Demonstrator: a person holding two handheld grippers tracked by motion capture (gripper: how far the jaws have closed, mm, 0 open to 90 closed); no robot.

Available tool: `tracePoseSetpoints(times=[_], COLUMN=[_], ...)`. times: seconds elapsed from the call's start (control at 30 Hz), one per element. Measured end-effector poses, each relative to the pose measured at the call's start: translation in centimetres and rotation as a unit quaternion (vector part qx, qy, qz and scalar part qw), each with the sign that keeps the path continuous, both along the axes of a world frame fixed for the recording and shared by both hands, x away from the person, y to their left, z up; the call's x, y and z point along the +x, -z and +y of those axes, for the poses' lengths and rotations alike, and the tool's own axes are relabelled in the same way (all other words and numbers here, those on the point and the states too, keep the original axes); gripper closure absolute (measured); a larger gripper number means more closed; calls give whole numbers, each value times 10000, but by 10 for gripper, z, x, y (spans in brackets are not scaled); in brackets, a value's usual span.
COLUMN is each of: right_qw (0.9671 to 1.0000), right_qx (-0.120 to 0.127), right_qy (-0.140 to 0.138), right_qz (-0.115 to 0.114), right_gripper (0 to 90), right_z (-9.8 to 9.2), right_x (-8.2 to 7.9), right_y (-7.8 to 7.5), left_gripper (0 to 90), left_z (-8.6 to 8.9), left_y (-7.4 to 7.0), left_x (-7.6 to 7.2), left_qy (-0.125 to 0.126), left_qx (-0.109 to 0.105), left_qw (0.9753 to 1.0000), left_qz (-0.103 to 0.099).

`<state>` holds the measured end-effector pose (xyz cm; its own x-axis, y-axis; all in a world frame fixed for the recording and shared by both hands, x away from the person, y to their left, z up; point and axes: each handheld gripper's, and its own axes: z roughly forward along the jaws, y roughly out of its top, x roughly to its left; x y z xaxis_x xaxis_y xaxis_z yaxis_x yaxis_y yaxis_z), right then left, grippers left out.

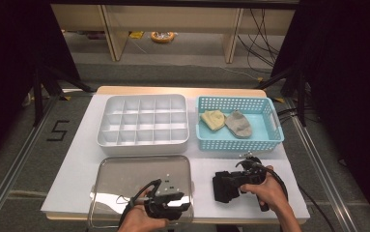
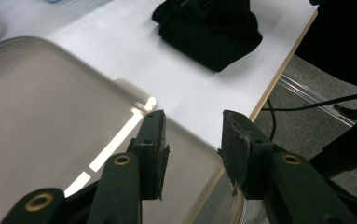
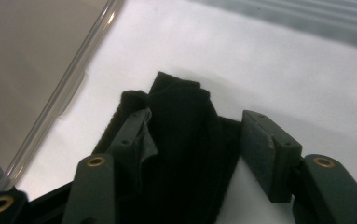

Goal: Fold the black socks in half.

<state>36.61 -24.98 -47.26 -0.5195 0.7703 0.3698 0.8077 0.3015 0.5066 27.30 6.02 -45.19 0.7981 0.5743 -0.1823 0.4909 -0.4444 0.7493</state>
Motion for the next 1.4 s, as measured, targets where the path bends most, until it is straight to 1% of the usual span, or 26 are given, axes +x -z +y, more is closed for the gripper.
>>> tracePoseSetpoints(times=[0.13,0.17,0.2,0.33,0.37,0.4,0.43,0.5,0.53,0.6,0.63,0.67,0.7,0.73,0.9,0.93,1.07,1.1,1.13,1.17,1.2,1.23,1.27,1.3,1.37,1.4], right_qw=[10000,10000,9999,9998,9992,9992,9992,9979,9975,9973,9956,9953,9951,9948,9933,9931,9928,9911,9892,9892,9883,9901,9871,9887,9873,9880], right_qx=[-51,-33,16,62,102,82,82,171,113,78,223,177,-16,-48,11,-66,-40,-101,-31,-31,-46,-38,-99,-54,-85,-97], right_qy=[34,-53,-95,-156,-104,-134,-134,-166,-120,-221,-338,-352,-261,-281,-236,-191,-162,-89,-153,-153,-78,50,-49,104,-30,42], right_qz=[-48,-34,-38,-99,-374,-373,-373,-595,-685,-702,-841,-889,-953,-979,-1130,-1157,-1184,-1327,-1456,-1456,-1522,-1404,-1599,-1492,-1588,-1541], right_gripper=[493,503,552,618,649,659,659,685,688,692,695,697,699,699,702,702,702,702,702,702,702,702,702,702,702,702], right_z=[-2,-3,-3,-3,-2,-2,-2,-1,0,0,3,4,5,5,5,5,6,5,5,5,5,6,5,7,6,7], right_x=[0,1,0,-1,-4,-5,-5,-9,-12,-12,-14,-15,-17,-18,-19,-20,-22,-22,-20,-20,-20,-22,-20,-21,-19,-20], right_y=[0,1,1,0,-1,-4,-4,-10,-14,-17,-20,-22,-25,-26,-31,-33,-39,-43,-43,-43,-47,-49,-49,-50,-52,-53], left_gripper=[583,583,571,543,542,540,538,522,512,495,492,488,482,478,461,458,425,410,401,392,382,376,369,361,341,332], left_z=[16,21,27,38,44,46,46,53,53,58,59,64,66,69,76,77,80,79,79,79,78,79,79,80,80,80], left_y=[2,2,4,6,8,9,9,8,8,9,10,10,9,8,10,10,9,9,10,10,10,10,9,9,9,9], left_x=[-6,-7,-10,-10,-10,-11,-11,-11,-11,-11,-10,-10,-10,-10,-12,-11,-12,-13,-13,-13,-13,-14,-14,-14,-14,-14], left_qy=[-84,-113,-200,-283,-312,-425,-425,-536,-536,-574,-623,-703,-745,-700,-869,-860,-835,-867,-884,-884,-849,-825,-858,-812,-898,-898], left_qx=[-44,-46,-135,-125,-111,-255,-255,-364,-364,-386,-449,-454,-450,-381,-445,-470,-405,-434,-415,-415,-347,-332,-298,-203,-180,-180], left_qw=[10000,9999,9997,9995,9994,9987,9987,9976,9976,9972,9967,9961,9958,9965,9949,9949,9953,9949,9947,9947,9952,9955,9954,9961,9954,9954], left_qz=[10,3,48,86,94,120,120,238,238,276,281,287,271,258,238,230,258,288,335,335,343,329,306,266,283,283])
